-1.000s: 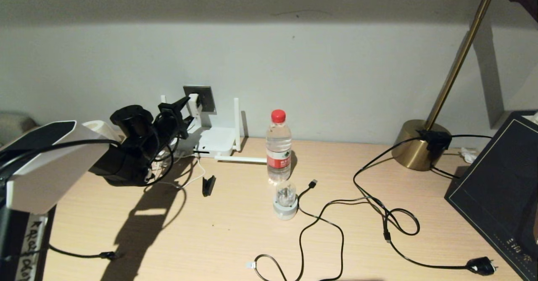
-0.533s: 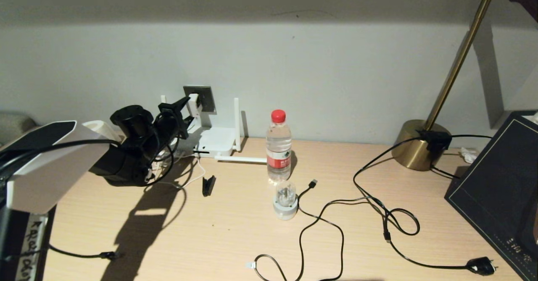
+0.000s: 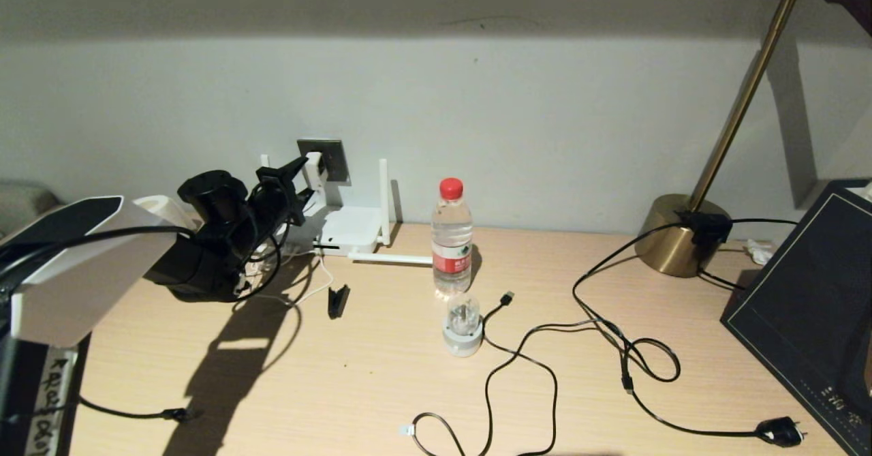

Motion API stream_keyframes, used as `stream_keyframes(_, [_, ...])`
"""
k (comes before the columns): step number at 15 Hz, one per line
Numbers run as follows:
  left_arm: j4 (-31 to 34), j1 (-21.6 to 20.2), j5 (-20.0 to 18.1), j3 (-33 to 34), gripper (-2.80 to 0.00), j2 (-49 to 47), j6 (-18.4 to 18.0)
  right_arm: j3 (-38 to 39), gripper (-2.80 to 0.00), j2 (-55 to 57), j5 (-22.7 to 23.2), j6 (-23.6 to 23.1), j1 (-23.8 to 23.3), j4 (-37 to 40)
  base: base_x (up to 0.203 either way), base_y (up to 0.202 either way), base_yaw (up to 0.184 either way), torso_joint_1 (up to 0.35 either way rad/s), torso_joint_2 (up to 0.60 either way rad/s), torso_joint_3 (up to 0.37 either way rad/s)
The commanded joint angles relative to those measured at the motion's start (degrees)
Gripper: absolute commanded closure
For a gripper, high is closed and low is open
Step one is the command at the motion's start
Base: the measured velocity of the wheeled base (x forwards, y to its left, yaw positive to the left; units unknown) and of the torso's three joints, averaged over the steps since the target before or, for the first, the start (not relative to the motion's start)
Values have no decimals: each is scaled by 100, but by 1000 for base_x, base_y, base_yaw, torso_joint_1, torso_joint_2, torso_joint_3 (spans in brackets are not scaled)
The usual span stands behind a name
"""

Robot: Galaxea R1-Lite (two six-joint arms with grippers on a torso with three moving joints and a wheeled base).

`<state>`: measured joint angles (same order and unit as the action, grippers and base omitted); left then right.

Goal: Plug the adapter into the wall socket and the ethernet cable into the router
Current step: Pick up plug

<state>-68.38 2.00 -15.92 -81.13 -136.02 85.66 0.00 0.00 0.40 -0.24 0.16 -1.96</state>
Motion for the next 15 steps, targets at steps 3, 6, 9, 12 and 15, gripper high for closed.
stream_keyframes(3, [-35,-33,-7,-16,0,6,47,62,0,0,4,-3,2,-6,0,0,0,0,0,0])
stream_keyframes(6, [-35,-42,-7,-16,0,23,47,62,0,0,4,-3,2,-6,0,0,0,0,0,0])
stream_keyframes(9, [-27,-42,-11,-16,0,27,47,62,0,0,4,-3,2,-6,0,0,0,0,0,0])
stream_keyframes(12, [0,-51,-16,-16,0,50,47,62,0,0,4,-3,2,-6,0,0,0,0,0,0])
stream_keyframes(15, [9,-94,-74,-8,0,58,47,62,0,0,4,-3,2,-6,0,0,0,0,0,0])
